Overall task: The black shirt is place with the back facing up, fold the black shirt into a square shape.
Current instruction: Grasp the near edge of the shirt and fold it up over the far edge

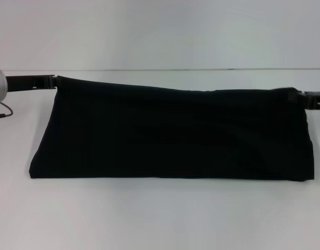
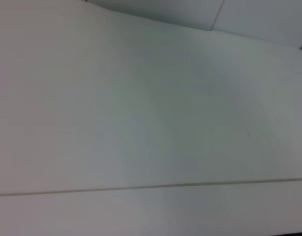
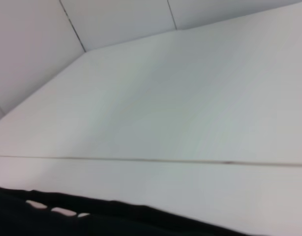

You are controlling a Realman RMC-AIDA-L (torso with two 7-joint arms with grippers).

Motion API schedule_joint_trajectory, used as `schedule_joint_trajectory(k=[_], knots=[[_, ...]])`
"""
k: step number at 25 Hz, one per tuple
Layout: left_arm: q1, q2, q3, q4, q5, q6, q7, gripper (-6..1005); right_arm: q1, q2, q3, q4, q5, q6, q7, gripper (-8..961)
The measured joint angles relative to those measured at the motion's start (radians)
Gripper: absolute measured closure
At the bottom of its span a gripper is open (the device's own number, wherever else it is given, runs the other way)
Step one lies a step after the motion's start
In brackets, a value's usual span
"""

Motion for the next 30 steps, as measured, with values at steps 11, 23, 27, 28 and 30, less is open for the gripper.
schedule_joint_trajectory(k=[11, 23, 27, 28, 30], knots=[[-0.015, -0.019, 0.014, -0.004, -0.002, -0.104, 0.01, 989, 0.079, 0.034, -0.057, 0.037, 0.005, 0.204, 0.004, 853], [-0.017, -0.027, 0.013, -0.01, -0.025, -0.168, 0.029, 987, 0.108, 0.038, -0.062, 0.039, 0.007, 0.269, 0.004, 809], [-0.019, -0.029, 0.013, -0.015, -0.029, -0.169, 0.036, 986, 0.109, 0.039, -0.066, 0.047, 0.007, 0.271, 0.004, 794], [-0.019, -0.033, 0.013, -0.016, -0.029, -0.173, 0.037, 986, 0.11, 0.04, -0.067, 0.049, 0.007, 0.271, 0.004, 790], [-0.019, -0.042, 0.014, -0.016, -0.03, -0.189, 0.041, 986, 0.11, 0.044, -0.069, 0.054, 0.007, 0.276, 0.006, 783]])
